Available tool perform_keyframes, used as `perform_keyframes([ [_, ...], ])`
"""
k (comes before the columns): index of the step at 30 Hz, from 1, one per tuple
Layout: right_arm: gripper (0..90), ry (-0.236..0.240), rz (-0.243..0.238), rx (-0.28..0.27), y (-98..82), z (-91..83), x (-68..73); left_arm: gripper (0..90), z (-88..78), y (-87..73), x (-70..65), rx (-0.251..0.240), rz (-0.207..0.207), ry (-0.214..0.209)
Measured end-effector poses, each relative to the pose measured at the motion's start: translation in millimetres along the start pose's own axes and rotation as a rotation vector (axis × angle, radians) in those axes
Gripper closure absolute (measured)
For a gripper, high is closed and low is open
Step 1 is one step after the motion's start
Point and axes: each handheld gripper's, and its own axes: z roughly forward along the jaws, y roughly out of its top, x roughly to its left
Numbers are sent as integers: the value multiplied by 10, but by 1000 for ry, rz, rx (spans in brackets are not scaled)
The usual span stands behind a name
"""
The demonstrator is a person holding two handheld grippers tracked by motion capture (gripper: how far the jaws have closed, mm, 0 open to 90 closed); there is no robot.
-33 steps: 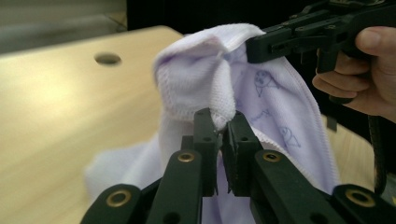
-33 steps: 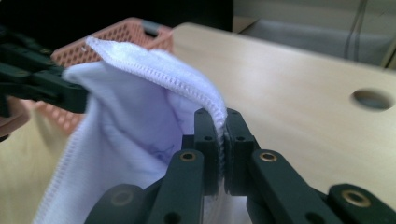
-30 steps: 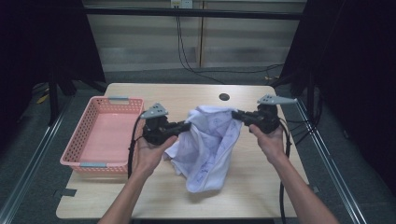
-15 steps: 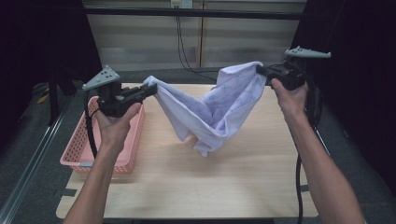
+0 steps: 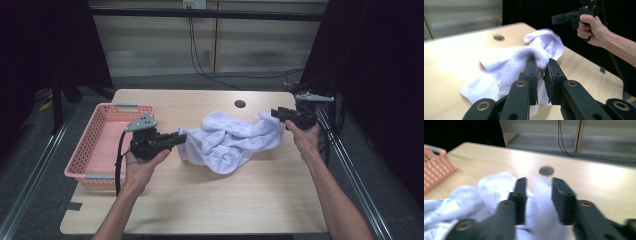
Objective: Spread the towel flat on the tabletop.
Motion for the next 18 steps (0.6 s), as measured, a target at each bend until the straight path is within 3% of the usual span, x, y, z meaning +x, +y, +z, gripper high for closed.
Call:
perform_keyframes([
  [2,525,-10,1,-2,-59,-26,3,781,47,-126,-24,30,-19,-14],
  [5,482,-5,-8,-5,-256,-194,56,615,49,-288,-84,73,-12,-25],
  [7,477,14,-22,-9,-358,-305,124,555,2,-377,-126,87,-1,-19],
  [9,476,26,-27,-15,-410,-362,169,538,-66,-442,-157,97,-2,-24],
  [14,469,77,-70,12,-694,-561,437,458,-226,-558,-234,119,14,-24],
  [18,439,105,-59,39,-915,-635,581,443,-346,-618,-252,120,14,-23],
])
